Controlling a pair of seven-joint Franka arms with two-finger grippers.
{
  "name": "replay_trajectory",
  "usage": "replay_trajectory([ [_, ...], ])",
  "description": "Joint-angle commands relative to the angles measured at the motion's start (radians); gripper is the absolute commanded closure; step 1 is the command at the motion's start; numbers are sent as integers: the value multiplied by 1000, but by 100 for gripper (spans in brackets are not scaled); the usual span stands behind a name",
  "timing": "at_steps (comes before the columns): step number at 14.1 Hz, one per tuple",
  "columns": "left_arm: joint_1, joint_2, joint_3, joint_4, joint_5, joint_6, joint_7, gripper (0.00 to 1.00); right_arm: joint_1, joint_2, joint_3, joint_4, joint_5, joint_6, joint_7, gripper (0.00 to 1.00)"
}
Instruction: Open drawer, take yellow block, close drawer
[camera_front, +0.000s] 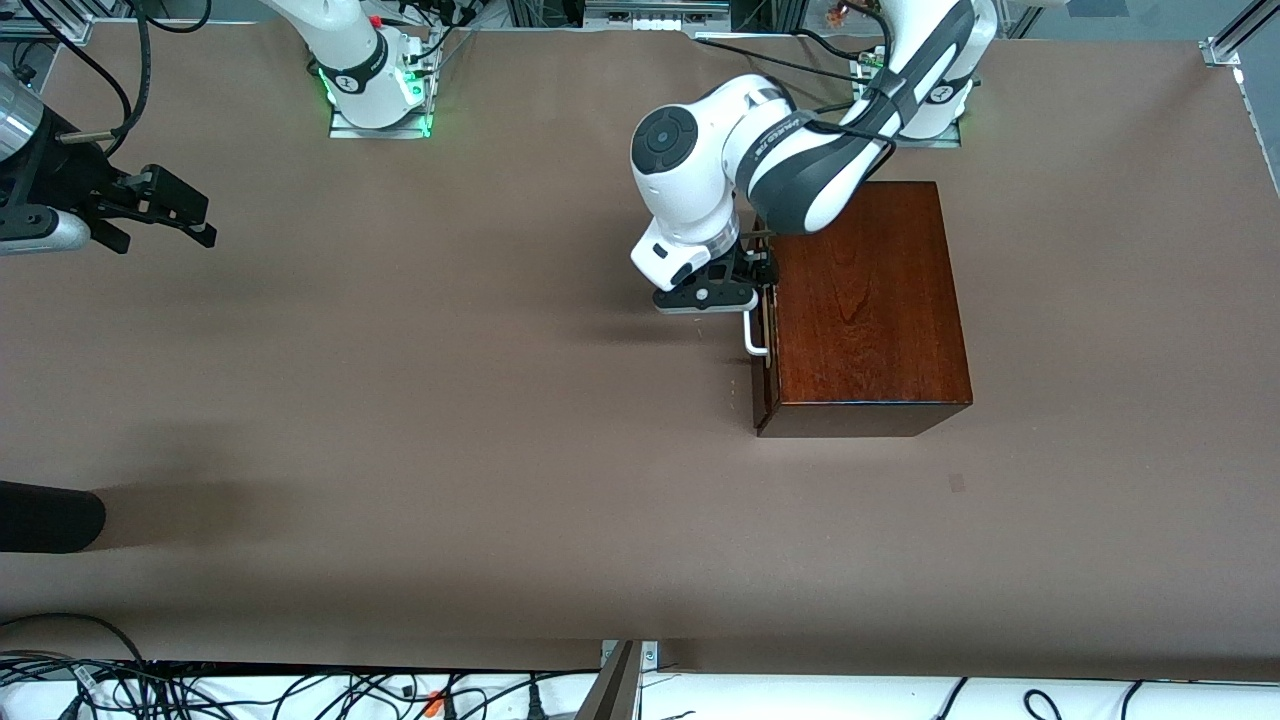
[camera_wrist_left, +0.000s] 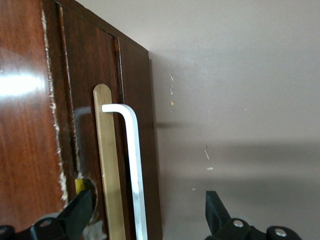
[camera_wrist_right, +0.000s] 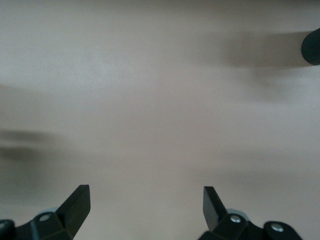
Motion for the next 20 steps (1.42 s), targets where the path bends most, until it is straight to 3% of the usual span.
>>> replay_trajectory([
  [1,-3,-10,4,-60,56,54,-48,0,-6,5,4,16,2,-11,12,0],
  [20,-26,73,10,-43,129,68,-123,0,-5,5,4,16,0,-10,12,0],
])
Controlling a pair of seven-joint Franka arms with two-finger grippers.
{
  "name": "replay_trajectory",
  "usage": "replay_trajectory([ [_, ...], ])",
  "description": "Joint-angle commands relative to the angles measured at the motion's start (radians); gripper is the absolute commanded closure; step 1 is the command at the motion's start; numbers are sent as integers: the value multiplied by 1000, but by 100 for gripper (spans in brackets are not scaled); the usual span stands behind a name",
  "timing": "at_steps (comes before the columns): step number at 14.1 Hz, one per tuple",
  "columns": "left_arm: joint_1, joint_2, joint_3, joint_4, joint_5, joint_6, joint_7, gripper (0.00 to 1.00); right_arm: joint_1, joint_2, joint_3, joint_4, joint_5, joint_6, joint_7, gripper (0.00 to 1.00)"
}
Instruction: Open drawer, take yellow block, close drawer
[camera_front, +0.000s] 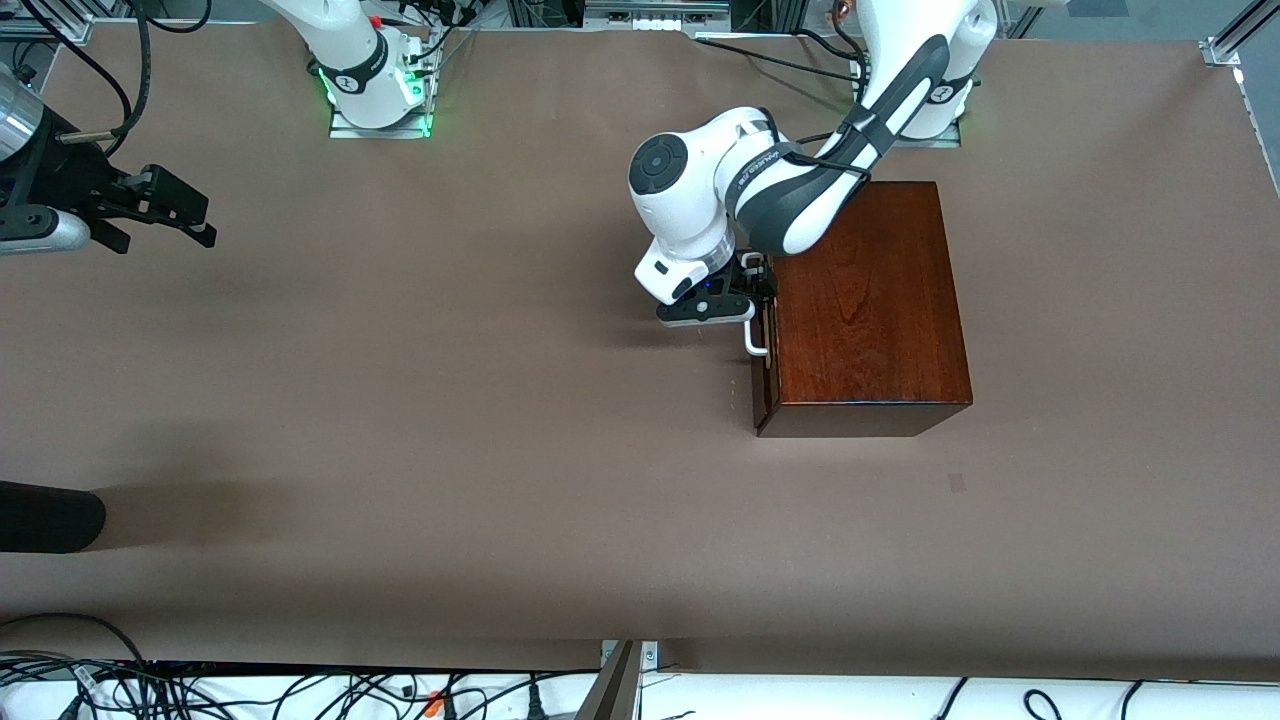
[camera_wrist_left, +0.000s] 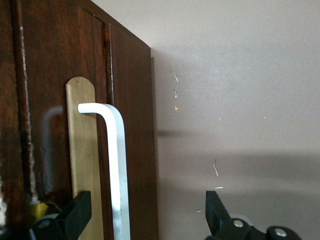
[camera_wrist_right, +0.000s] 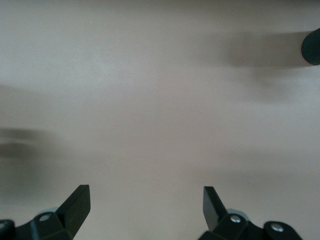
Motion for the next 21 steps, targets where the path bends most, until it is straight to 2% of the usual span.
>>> replay_trajectory([
  [1,-13,29,4,10,38,2,-28,0,-5,5,4,16,0,-10,12,0],
  [21,-52,70,1,81,26,2,-76,0,-6,5,-4,16,0,-18,9,0],
])
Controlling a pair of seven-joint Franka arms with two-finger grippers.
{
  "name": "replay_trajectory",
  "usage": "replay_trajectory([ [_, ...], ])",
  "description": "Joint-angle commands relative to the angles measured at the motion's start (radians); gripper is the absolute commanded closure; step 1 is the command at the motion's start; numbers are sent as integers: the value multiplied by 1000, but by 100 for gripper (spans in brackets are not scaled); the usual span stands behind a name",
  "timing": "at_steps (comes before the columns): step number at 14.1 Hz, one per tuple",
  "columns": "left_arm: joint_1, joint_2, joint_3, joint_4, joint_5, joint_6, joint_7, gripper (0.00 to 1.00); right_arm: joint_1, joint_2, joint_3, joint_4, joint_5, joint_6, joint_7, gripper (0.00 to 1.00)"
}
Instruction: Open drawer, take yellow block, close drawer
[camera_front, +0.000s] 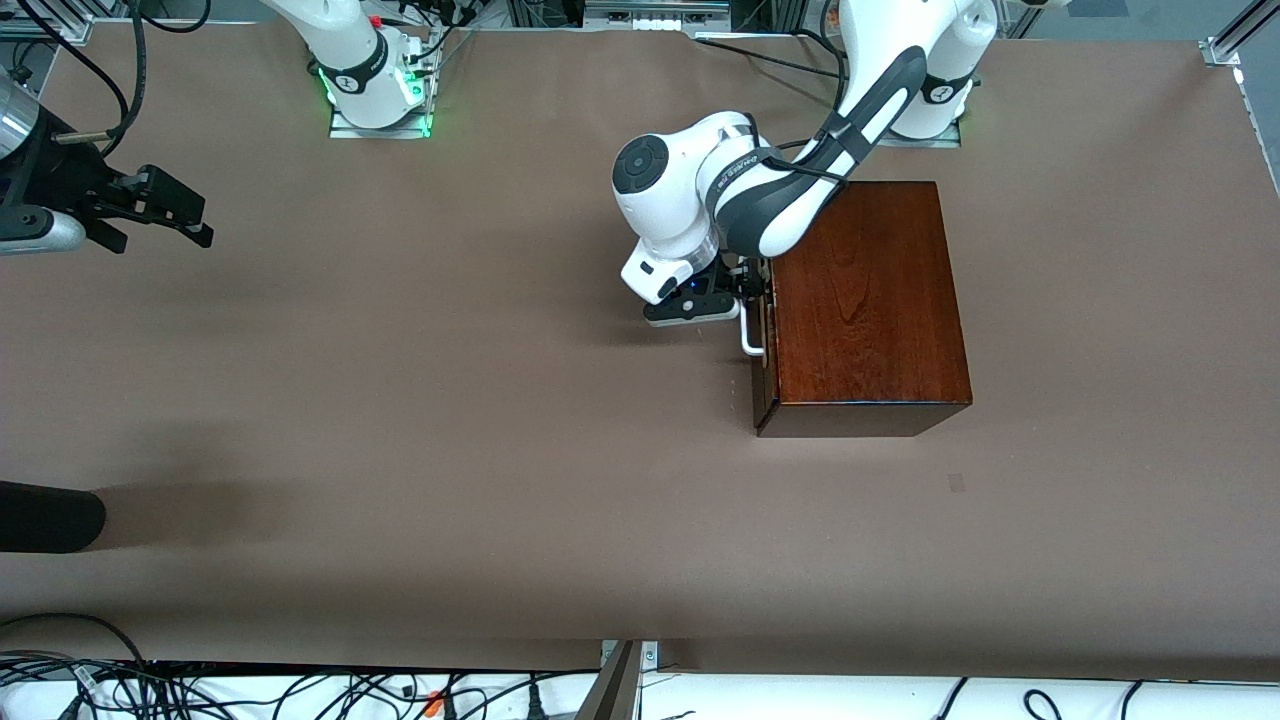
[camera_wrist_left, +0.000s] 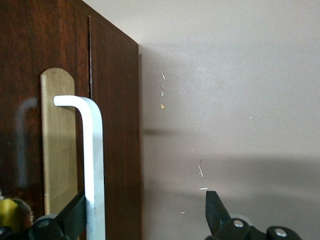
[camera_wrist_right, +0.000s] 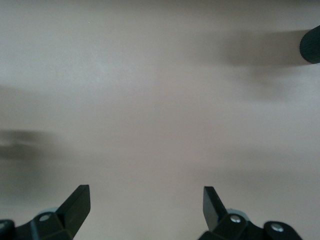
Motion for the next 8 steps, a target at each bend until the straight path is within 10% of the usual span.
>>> replay_trajectory([
  [1,-28,38,1,61,16,-3,-24,0,-6,5,3,16,0,-15,9,0],
  [8,-69,83,-1,116,10,-3,-42,0,-6,5,3,16,0,-17,9,0],
])
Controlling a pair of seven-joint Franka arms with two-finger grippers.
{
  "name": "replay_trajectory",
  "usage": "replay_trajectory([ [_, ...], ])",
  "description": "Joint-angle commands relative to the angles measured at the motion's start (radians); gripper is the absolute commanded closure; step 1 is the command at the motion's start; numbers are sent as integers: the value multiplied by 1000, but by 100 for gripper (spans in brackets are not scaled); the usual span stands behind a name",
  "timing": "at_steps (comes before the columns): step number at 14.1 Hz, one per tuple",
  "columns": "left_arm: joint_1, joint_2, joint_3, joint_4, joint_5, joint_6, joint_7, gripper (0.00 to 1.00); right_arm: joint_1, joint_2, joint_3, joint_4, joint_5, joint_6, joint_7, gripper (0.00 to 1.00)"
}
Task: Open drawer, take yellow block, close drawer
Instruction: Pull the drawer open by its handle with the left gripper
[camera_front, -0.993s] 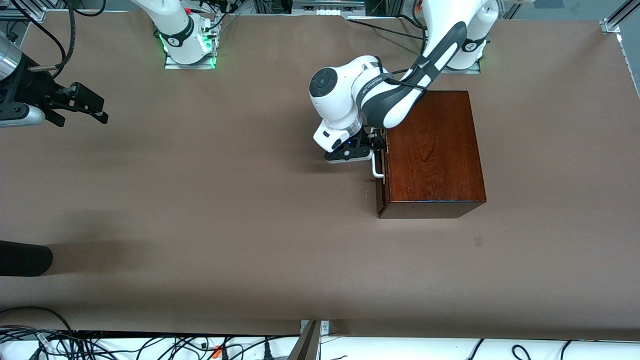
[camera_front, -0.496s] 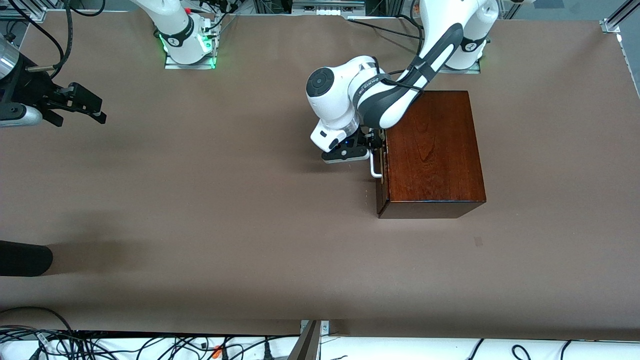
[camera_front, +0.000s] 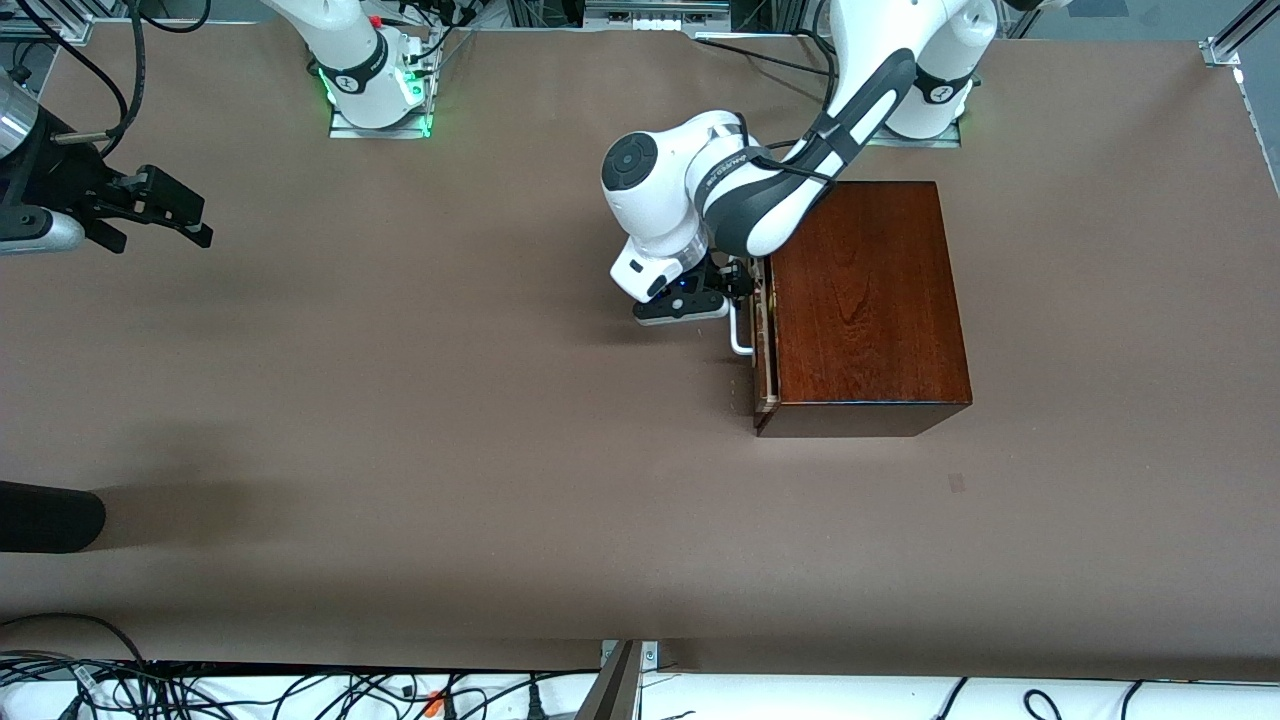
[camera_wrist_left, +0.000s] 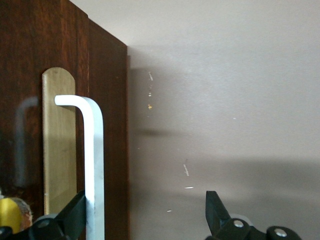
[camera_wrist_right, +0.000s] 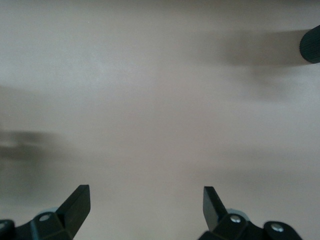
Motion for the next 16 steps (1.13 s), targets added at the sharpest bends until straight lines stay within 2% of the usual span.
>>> replay_trajectory([
  [1,-38,54,-5,68,10,0,-23,0,-6,5,3,16,0,-16,9,0],
  [7,-61,66,-5,94,8,0,-24,0,-6,5,2,16,0,-16,6,0],
  [16,-85,73,-6,129,-64,22,-23,0,-6,5,-3,16,0,-16,4,0],
])
